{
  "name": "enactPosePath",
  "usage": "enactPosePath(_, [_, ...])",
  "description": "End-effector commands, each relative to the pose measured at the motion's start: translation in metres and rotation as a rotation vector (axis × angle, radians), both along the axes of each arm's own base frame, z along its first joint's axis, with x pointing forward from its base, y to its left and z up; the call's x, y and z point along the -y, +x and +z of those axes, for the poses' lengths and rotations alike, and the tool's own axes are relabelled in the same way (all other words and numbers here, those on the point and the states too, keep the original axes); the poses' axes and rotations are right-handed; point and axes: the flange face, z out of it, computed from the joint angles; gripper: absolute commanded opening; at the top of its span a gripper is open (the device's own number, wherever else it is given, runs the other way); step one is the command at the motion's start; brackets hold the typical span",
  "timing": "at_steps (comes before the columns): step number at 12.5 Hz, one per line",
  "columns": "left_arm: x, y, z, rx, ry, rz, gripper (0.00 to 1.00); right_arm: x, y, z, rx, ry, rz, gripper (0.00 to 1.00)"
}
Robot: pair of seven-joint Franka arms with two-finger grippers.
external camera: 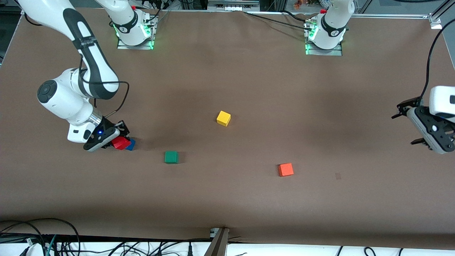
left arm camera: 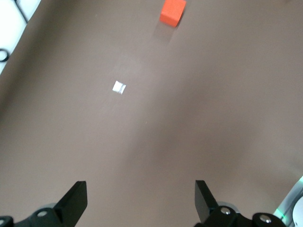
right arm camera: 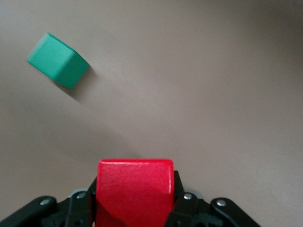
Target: Pass red block to right arm, stack on blue
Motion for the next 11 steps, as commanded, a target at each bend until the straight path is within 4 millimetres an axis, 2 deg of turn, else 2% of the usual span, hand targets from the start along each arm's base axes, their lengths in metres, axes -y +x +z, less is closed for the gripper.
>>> enactPosePath(1, [0.014, -0.008, 0.014, 0.006, 0.068, 0.089, 1.00, -0.001, -0.010, -0.017, 0.054, -0.041, 0.054, 0.00])
enactPosePath(3, [0.014, -0.015, 0.017, -0.024, 0.086, 0.266, 1.00, 0.001, -0.014, -0.027, 0.056, -0.051, 0.071, 0.00])
enactPosePath(5, [0.015, -0.016, 0.032, -0.003, 0.041, 0.318, 1.00, 0.001, -0.021, -0.032, 0.038, -0.051, 0.073, 0.00])
enactPosePath(8, [0.011, -0.017, 0.037, -0.023, -0.074, 0.345, 1.00, 0.001, -0.024, -0.032, 0.036, -0.053, 0.077, 0.01])
enactPosePath(9, [0.014, -0.020, 0.042, -0.017, -0.070, 0.342, 1.00, 0.001, -0.024, -0.033, 0.034, -0.053, 0.077, 0.03])
enactPosePath(10, [0.016, -0.027, 0.052, -0.006, -0.061, 0.351, 1.00, 0.001, -0.024, -0.034, 0.032, -0.052, 0.075, 0.13])
enactPosePath(11, [0.018, -0.031, 0.057, 0.000, -0.055, 0.362, 1.00, 0.001, -0.024, -0.035, 0.031, -0.052, 0.076, 0.18])
